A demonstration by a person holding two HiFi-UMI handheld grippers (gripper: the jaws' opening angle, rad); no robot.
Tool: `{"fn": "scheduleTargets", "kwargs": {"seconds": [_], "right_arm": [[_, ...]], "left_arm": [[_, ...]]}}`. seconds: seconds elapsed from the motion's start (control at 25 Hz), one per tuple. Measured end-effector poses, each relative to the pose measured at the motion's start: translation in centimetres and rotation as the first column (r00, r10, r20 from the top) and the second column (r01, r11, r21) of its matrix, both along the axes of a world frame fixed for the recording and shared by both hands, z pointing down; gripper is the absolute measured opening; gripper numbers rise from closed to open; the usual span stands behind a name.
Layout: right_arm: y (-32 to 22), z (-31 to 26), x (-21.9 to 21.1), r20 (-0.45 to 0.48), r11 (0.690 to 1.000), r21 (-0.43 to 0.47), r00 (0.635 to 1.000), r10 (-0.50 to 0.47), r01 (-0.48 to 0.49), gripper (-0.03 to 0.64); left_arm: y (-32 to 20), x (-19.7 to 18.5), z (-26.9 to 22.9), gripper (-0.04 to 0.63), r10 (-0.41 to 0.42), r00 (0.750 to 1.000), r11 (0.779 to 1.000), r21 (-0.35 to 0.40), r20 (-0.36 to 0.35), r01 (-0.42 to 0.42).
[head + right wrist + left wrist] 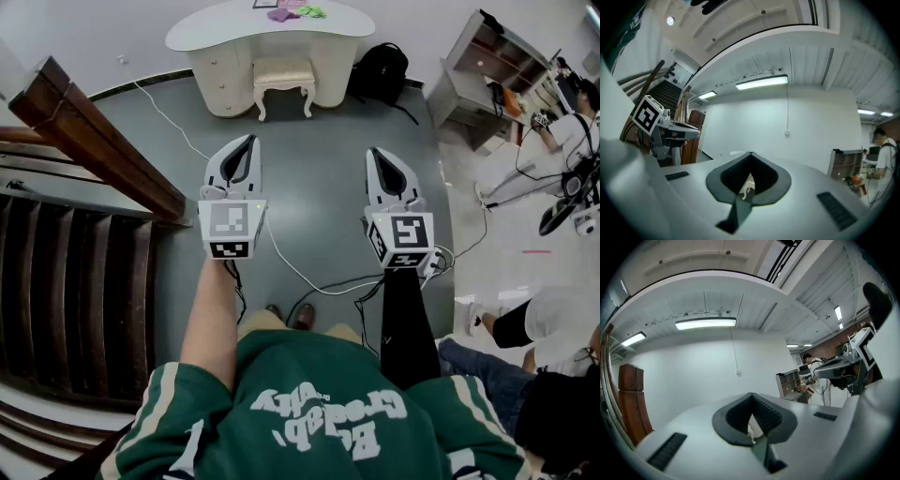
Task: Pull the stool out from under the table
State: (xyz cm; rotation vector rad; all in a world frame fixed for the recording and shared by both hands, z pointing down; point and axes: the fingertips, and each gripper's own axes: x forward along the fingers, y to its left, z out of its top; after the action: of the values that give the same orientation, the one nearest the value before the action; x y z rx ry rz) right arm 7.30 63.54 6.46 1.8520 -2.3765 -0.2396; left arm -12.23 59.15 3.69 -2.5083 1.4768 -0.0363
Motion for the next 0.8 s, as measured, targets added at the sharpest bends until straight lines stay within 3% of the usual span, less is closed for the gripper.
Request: {"fn": "scheduleTargets", "kwargs": {"seconds": [0.24, 0.44, 0.8], "right_arm": [[-0.4, 0.1, -0.2, 0.009, 1.000, 0.005, 1.000, 0.000, 0.000, 0.008], [-1.2, -0.4, -0.2, 0.002, 0.998, 0.068, 1.000, 0.015, -0.015, 0.008], [-6.2, 0.8, -1.1, -0.036, 0.997, 0.079, 0.999, 0.000, 0.003, 0.003]], "left_arm": [[-0.4, -0.2, -0.3, 0.015, 0.003, 1.000, 1.000, 0.013, -0.002, -0.003], [-1.1, -0.6, -0.7, 0.015, 0.010, 1.000, 0.998, 0.056, -0.009, -0.010], [-6.3, -2.9, -0.1, 0.015, -0.021, 1.000, 0.996, 0.083, -0.003, 0.021]]}}
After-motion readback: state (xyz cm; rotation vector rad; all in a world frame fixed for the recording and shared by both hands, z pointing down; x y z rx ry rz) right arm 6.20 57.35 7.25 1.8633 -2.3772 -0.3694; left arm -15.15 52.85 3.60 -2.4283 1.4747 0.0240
